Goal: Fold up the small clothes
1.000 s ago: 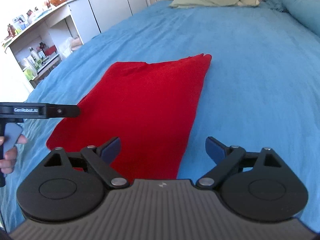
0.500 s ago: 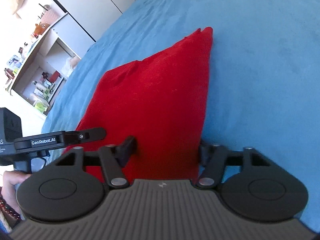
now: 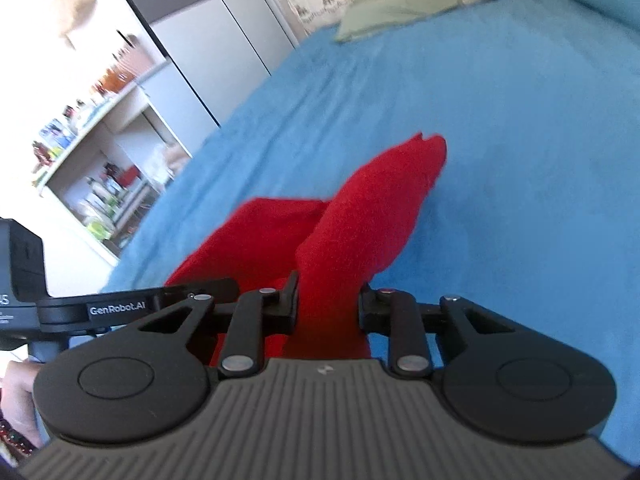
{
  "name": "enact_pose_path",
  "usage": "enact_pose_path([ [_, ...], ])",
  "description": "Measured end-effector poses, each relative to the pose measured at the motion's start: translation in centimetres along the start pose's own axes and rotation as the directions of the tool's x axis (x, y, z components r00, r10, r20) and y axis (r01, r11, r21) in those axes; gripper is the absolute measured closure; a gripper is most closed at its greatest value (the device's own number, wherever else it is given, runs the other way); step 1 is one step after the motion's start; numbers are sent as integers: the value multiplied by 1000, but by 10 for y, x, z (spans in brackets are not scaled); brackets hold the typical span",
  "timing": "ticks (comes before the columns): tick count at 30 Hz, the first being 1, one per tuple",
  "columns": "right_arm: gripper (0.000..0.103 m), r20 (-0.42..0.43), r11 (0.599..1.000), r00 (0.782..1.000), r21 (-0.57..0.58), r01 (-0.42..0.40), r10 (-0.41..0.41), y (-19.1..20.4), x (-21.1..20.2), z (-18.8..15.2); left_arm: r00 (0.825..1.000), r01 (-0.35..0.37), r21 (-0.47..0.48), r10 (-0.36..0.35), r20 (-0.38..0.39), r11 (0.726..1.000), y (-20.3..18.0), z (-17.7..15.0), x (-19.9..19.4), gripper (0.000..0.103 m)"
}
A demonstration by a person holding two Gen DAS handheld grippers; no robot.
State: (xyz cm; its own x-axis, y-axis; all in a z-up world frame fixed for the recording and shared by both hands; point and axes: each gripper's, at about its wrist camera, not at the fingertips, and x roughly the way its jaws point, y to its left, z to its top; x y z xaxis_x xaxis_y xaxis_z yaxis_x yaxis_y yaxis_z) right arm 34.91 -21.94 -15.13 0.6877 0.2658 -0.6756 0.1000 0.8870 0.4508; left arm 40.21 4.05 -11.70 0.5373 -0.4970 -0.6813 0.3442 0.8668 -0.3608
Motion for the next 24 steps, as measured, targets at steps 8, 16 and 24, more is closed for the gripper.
enact_pose_path([
  [8, 63, 52, 999, 998, -37, 34, -33, -41, -114, -54, 998, 54, 6, -54, -26, 999, -81, -90, -6, 76],
  [16, 34, -21, 989, 989, -6, 146, -146, -95, -125, -123, 989, -145, 26, 144, 19, 989, -88, -138, -4, 23],
  [24, 0, 188, 918, 940, -230, 323, -284, -57, -133, -101, 972, -229, 38, 226, 61, 973, -81, -102, 11, 6],
])
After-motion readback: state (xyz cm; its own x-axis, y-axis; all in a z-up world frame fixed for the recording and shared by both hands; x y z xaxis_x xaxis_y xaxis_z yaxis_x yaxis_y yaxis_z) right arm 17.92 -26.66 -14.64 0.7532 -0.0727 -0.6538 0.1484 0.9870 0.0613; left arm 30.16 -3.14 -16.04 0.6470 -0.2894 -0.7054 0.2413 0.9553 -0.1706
